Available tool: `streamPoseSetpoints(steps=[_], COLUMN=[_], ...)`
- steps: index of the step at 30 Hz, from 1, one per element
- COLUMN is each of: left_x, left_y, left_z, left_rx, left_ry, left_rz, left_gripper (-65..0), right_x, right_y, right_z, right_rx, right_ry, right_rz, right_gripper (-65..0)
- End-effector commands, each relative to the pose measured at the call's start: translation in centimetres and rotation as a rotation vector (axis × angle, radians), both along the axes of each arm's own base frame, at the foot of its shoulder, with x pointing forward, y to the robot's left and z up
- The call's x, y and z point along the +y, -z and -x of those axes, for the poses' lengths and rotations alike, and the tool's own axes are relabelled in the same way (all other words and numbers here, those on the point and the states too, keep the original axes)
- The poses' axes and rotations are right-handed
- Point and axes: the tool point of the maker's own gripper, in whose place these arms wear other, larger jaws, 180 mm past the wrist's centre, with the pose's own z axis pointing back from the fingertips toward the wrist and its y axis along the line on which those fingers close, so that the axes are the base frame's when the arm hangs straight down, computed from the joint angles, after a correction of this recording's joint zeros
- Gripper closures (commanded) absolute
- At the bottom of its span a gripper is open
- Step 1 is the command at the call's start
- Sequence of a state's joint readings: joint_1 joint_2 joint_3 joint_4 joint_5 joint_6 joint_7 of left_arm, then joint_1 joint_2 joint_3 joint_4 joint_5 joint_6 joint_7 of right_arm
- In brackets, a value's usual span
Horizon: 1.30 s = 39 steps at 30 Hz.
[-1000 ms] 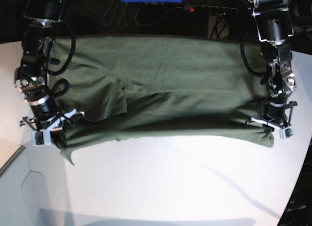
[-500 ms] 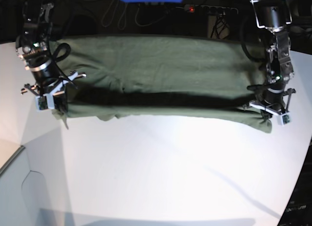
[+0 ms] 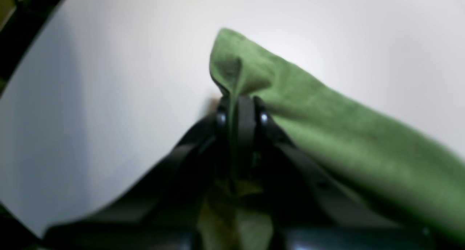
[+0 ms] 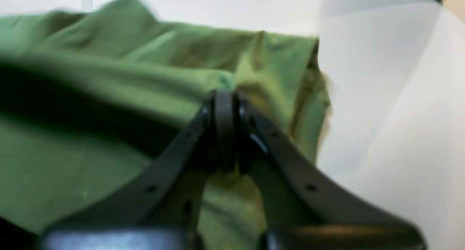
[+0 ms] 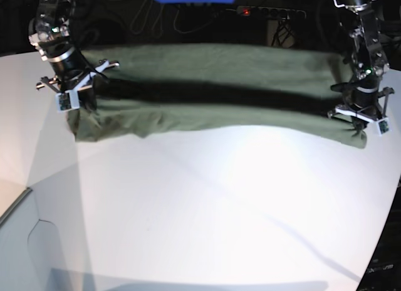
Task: Layout the t-shirt on the table in an organized manner, then fold the t-shirt properly
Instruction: 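Grasp the opposite edge with both grippers and fold it over the body, then lower the folded edge onto the shirt with both grippers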
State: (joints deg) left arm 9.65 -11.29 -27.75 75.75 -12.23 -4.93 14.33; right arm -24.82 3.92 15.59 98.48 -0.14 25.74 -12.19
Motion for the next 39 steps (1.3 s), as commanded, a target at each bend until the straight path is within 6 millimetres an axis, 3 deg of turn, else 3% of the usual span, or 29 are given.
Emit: streamPoseSetpoints(steps=[1, 9, 19, 27, 31, 39], left_x=[0.9, 0.4, 0.1, -0.2, -0.8, 1.8], left_y=[-1.8, -0.7, 0.4, -1.5, -1.1, -0.8], left_z=[-0.8, 0.1, 2.0, 2.4, 3.3, 5.6], left_rx=[-0.057, -0.033, 0.004, -0.029, -0.016, -0.022], left_ry=[-0.008, -0.018, -0.019, 0.006, 0.007, -0.131], left_rz=[-0.031, -0.010, -0.006, -0.039, -0.030, -0.010], left_gripper=[0.0, 0.0, 0.0, 0.0, 0.0, 0.0], right_x=[-0.1, 1.4, 1.2, 1.0, 0.8, 0.3], right_y=[-1.4, -3.1, -2.6, 1.1, 1.9, 3.8], right_z=[0.0, 1.9, 3.3, 4.7, 4.4, 4.4], right_rx=[-0.048, -0.060, -0.028, 0.069, 0.082, 0.123], right_ry=[-0.011, -0.022, -0.021, -0.002, 0.006, 0.016], right_rz=[0.005, -0.002, 0.008, -0.023, -0.031, -0.040], right_gripper=[0.0, 0.0, 0.0, 0.0, 0.0, 0.0])
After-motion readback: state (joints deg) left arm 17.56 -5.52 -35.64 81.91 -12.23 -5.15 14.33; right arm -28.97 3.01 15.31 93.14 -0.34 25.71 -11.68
